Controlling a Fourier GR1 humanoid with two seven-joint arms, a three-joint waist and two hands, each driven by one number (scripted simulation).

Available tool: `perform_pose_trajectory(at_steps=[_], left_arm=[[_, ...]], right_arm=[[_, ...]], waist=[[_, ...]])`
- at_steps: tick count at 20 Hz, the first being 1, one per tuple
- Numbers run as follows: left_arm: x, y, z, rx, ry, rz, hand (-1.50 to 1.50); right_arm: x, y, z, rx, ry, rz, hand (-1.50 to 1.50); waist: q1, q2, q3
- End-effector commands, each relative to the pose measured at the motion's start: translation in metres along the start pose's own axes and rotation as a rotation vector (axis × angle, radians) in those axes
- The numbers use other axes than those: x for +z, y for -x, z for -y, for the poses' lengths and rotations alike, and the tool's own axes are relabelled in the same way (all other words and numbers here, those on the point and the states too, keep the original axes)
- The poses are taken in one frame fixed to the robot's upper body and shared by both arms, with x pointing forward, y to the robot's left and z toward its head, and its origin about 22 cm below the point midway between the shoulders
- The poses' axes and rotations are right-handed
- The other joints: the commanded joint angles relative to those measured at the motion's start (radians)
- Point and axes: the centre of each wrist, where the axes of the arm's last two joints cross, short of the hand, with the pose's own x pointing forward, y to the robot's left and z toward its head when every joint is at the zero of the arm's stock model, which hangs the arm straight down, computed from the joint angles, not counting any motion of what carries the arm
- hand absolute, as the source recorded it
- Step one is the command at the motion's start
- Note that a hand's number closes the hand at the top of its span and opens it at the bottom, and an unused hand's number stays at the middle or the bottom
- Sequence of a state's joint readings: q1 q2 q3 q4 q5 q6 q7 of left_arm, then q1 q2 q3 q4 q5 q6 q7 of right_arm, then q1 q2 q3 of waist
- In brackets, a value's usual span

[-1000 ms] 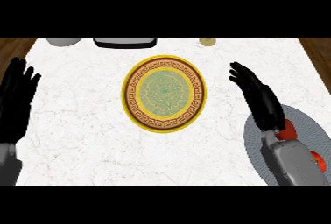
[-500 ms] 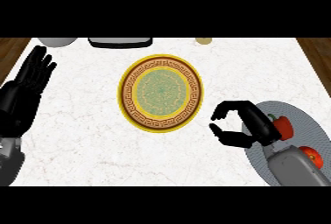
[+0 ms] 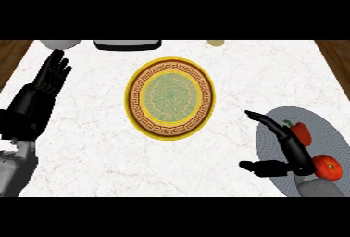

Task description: Pick the bell pepper from the placemat and place it in the plate

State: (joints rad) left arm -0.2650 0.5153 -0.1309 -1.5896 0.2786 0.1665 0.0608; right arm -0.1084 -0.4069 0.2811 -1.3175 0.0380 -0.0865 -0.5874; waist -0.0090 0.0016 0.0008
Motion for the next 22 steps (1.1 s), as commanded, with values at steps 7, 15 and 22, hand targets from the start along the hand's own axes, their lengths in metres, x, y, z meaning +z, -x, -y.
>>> perform_pose_trajectory(at_steps=[7, 15, 22], left_arm=[[0.005, 0.001, 0.008, -0.008, 0.011, 0.001, 0.0], [0.0, 0.007, 0.014, 0.007, 0.007, 0.017, 0.0], [0.002, 0.002, 0.001, 0.01, 0.032, 0.01, 0.0]], right_arm=[[-0.02, -0.059, 0.088, 0.424, -0.08, -0.167, -1.5], [-0.03, -0.095, 0.109, 0.771, -0.385, -0.53, -1.5], [-0.062, -0.102, 0.083, 0.798, -0.523, -0.714, -1.5]], waist=[[-0.006, -0.011, -0.004], [-0.002, -0.004, -0.005], [0.021, -0.001, -0.002]])
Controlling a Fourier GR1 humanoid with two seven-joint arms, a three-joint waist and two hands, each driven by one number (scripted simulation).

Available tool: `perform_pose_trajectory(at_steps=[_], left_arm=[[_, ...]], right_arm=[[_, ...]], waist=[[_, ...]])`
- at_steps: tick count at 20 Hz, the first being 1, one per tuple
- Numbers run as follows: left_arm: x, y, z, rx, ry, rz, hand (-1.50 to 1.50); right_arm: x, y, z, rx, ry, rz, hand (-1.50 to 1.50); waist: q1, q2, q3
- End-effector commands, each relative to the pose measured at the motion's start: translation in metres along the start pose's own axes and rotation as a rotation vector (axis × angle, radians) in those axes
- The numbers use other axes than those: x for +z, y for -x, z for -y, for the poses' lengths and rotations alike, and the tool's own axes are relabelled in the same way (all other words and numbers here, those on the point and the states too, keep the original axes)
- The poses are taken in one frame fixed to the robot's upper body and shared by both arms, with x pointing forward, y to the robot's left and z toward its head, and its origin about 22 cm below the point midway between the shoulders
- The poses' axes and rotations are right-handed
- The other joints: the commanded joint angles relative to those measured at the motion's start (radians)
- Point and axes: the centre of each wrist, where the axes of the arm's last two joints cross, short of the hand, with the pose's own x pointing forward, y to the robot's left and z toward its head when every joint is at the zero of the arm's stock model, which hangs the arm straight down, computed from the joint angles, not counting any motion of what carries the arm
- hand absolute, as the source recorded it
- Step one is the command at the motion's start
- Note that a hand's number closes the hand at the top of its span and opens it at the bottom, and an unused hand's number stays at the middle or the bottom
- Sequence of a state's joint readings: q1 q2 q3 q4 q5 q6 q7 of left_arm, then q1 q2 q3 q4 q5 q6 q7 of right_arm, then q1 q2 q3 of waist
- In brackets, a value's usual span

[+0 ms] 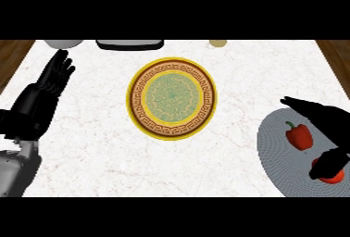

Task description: Pick the bell pepper from the placemat and place it in the plate

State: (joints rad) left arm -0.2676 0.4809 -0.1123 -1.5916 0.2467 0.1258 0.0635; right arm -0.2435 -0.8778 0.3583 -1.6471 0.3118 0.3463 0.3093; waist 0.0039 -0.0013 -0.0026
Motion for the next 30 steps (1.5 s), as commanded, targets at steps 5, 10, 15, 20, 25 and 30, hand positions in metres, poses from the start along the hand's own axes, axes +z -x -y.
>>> perform_pose_trajectory(at_steps=[5, 10, 15, 20, 25, 30], left_arm=[[0.009, -0.005, -0.001, 0.003, -0.002, -0.002, 0.0], [-0.002, 0.0, -0.004, -0.011, -0.012, 0.008, 0.0], [0.008, -0.001, 0.01, -0.006, 0.003, 0.011, 0.0], [-0.011, 0.013, 0.004, -0.016, -0.018, 0.013, 0.0], [-0.008, -0.002, -0.003, 0.008, -0.008, 0.017, 0.0], [0.004, -0.004, 0.005, 0.015, -0.023, -0.011, 0.0]], right_arm=[[-0.016, 0.0, -0.007, 0.063, -0.044, -0.105, -1.5], [-0.036, -0.003, -0.021, 0.146, -0.031, -0.218, -1.5], [-0.048, 0.032, -0.035, 0.151, -0.085, -0.253, -1.5], [-0.051, 0.034, -0.034, 0.128, -0.104, -0.257, -1.5], [-0.061, 0.046, -0.068, 0.134, -0.167, -0.227, -1.5], [-0.07, 0.051, -0.075, 0.141, -0.165, -0.293, -1.5]], waist=[[-0.001, 0.001, 0.003], [0.0, 0.002, 0.002], [0.002, 0.002, 0.003], [-0.005, 0.002, 0.002], [0.0, 0.002, 0.003], [0.0, 0.001, 0.003]])
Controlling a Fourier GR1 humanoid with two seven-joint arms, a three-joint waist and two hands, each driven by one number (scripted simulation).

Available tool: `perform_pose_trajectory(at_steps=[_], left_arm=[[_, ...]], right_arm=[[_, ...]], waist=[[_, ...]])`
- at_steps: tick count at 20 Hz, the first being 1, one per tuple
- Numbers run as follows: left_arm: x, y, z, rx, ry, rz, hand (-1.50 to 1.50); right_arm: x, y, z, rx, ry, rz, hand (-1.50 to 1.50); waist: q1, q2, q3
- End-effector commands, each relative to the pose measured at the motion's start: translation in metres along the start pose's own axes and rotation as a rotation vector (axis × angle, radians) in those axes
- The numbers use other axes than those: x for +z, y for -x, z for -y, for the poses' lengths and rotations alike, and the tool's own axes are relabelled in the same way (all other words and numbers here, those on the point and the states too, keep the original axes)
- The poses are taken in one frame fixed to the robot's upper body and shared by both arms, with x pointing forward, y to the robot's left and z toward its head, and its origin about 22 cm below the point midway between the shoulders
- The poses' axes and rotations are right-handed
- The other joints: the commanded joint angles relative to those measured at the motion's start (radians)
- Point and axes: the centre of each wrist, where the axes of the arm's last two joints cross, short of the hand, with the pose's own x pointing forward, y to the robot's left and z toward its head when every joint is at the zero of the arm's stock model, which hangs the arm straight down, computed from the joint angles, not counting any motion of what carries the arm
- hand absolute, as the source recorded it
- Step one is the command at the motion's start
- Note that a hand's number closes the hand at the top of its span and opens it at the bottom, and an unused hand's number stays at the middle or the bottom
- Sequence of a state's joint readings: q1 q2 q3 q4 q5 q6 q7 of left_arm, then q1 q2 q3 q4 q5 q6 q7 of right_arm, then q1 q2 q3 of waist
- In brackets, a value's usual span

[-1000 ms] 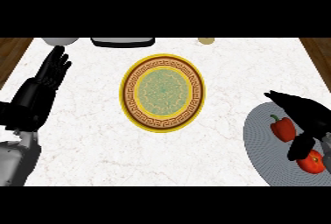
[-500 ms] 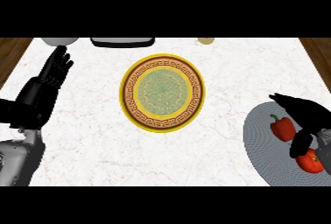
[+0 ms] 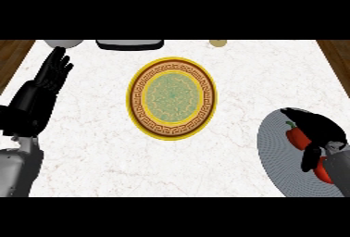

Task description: Pick the bell pepper from the placemat and place it in the plate

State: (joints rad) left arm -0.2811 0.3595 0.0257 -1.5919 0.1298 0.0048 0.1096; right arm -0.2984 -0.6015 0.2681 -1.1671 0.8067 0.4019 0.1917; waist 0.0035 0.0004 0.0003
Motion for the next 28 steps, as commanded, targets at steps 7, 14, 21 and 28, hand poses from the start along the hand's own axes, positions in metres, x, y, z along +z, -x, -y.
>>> perform_pose_trajectory(at_steps=[7, 14, 21, 28], left_arm=[[0.015, -0.014, 0.004, 0.002, 0.021, 0.014, 0.0], [0.006, -0.001, -0.003, -0.009, -0.002, -0.011, 0.0], [0.003, -0.002, 0.008, -0.006, -0.029, -0.002, 0.0], [0.012, 0.002, 0.013, -0.003, -0.016, -0.01, 0.0]], right_arm=[[-0.022, 0.017, -0.027, -0.025, 0.121, 0.058, 1.5], [-0.018, 0.01, -0.015, 0.067, 0.398, 0.099, 1.5], [0.013, 0.054, -0.037, -0.148, 0.442, -0.24, 1.5], [0.062, 0.023, 0.004, -0.269, 0.584, -0.044, 1.5]], waist=[[0.009, -0.001, 0.001], [-0.005, -0.001, 0.0], [-0.032, -0.006, -0.001], [-0.021, -0.008, -0.001]])
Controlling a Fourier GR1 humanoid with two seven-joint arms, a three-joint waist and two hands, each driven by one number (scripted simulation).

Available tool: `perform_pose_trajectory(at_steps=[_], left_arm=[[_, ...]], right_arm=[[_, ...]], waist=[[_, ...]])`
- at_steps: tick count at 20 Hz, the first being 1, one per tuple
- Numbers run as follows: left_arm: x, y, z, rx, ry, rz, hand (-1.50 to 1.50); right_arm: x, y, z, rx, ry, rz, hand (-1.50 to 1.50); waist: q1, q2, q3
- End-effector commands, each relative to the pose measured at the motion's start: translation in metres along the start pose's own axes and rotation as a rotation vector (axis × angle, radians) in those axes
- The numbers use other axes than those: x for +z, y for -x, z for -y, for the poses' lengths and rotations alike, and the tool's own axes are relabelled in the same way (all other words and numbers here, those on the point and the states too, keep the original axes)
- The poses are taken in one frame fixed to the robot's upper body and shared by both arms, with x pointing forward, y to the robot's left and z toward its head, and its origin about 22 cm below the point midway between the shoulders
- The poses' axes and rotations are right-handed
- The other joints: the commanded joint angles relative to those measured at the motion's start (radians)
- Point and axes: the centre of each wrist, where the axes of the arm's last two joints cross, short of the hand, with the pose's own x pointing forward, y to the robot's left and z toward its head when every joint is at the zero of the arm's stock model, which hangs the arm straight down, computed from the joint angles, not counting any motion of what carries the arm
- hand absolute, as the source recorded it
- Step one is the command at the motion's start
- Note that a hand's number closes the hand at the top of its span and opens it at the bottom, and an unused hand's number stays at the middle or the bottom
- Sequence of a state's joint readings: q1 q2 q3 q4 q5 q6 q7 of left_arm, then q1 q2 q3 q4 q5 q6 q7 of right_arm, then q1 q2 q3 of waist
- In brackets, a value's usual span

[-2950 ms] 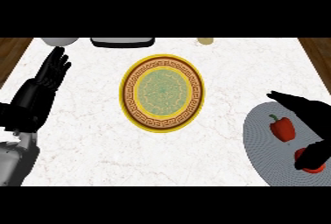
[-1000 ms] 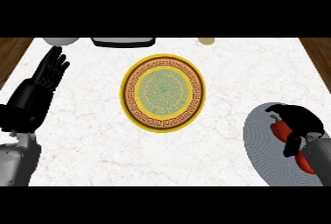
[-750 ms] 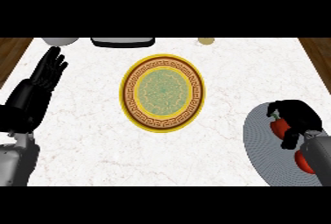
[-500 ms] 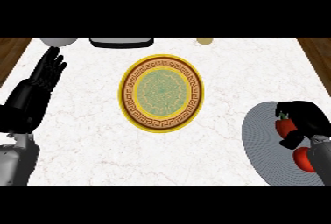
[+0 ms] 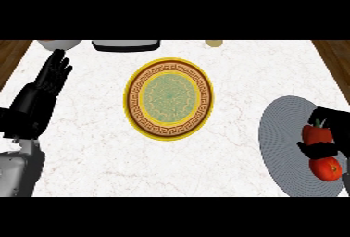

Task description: Pick the bell pepper from the placemat and place it in the plate

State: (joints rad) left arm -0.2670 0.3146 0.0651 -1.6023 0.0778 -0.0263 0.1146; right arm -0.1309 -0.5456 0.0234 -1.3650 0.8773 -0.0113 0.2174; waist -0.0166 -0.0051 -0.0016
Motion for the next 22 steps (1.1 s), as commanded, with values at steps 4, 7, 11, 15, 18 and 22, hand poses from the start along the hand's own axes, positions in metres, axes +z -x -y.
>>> perform_pose_trajectory(at_steps=[4, 7, 11, 15, 18, 22], left_arm=[[-0.001, 0.005, -0.006, -0.018, 0.0, -0.007, 0.0], [0.003, 0.015, -0.004, -0.002, -0.011, -0.017, 0.0], [-0.003, -0.005, -0.006, -0.012, 0.005, 0.001, 0.0], [0.008, -0.019, 0.006, 0.018, 0.012, 0.006, 0.0], [0.006, 0.01, 0.002, -0.009, 0.011, 0.006, 0.0], [0.013, -0.01, 0.018, 0.011, 0.039, 0.016, 0.0]], right_arm=[[0.027, -0.058, 0.058, -0.202, 0.15, 0.257, 1.5], [0.044, -0.071, 0.06, -0.349, 0.173, 0.359, 1.5], [0.063, -0.118, 0.073, -0.462, 0.18, 0.41, 1.5], [0.054, -0.137, 0.084, -0.455, 0.153, 0.467, 1.5], [0.051, -0.183, 0.099, -0.454, 0.133, 0.482, 1.5], [0.034, -0.235, 0.108, -0.484, 0.101, 0.48, 1.5]], waist=[[-0.006, -0.002, -0.001], [-0.006, 0.0, 0.0], [0.013, 0.002, 0.001], [0.023, 0.003, 0.002], [0.024, 0.005, 0.001], [0.038, 0.005, 0.001]])
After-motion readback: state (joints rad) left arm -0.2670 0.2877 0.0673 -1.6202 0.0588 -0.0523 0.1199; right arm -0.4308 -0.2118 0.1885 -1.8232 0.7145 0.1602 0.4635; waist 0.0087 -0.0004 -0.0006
